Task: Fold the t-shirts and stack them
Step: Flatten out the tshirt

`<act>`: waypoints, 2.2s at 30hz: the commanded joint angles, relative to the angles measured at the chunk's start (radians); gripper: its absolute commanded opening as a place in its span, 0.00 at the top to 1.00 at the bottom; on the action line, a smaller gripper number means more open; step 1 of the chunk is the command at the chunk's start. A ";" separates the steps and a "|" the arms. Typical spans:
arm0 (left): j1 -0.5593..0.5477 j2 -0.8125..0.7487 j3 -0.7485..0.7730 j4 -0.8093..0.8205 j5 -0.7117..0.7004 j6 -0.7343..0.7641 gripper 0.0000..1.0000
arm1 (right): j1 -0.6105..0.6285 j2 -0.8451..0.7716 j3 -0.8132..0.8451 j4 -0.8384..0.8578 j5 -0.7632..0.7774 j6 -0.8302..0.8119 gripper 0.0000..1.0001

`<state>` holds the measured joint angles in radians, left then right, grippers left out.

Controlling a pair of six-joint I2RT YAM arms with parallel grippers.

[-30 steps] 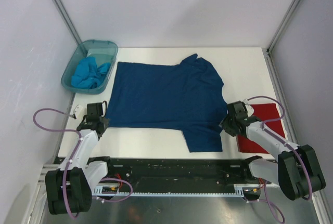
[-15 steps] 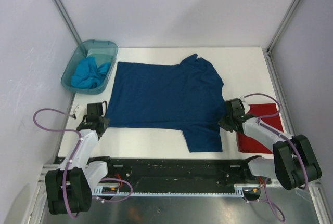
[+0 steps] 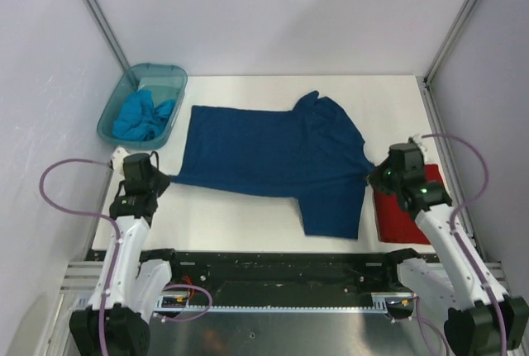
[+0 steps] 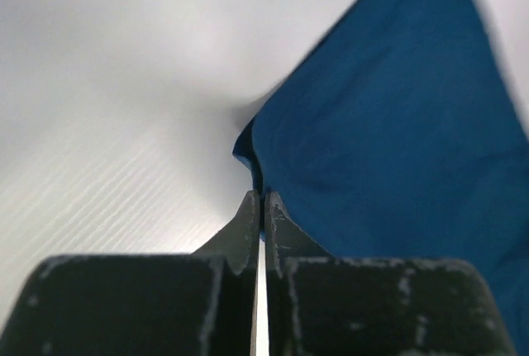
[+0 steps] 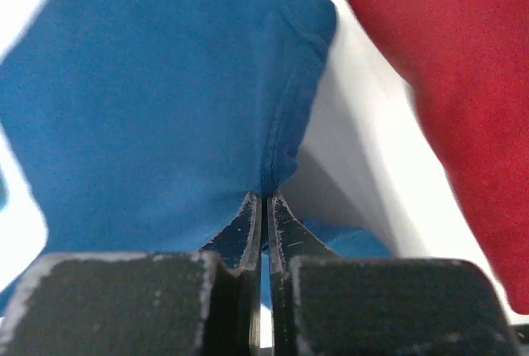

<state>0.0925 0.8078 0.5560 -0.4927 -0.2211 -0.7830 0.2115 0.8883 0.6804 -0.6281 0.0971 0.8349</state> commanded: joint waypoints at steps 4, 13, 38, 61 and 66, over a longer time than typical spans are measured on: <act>0.008 -0.219 0.283 -0.014 0.116 0.140 1.00 | -0.018 -0.138 0.355 -0.173 0.046 -0.070 1.00; 0.007 -0.274 0.559 -0.010 0.211 0.015 1.00 | -0.020 -0.164 0.703 -0.229 0.067 -0.116 1.00; 0.007 0.453 1.172 0.210 0.213 -0.052 1.00 | -0.058 0.342 1.045 0.268 0.160 -0.150 1.00; 0.024 0.706 1.100 0.232 0.199 -0.017 1.00 | -0.227 0.400 0.798 0.239 -0.008 -0.075 1.00; 0.032 0.614 0.694 0.219 0.106 0.018 1.00 | -0.229 0.369 0.500 0.152 -0.059 -0.096 1.00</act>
<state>0.0948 1.4631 1.4689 -0.2531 0.0273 -0.8303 -0.0029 1.2514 1.3197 -0.3882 0.0677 0.7490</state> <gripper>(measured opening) 0.009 0.022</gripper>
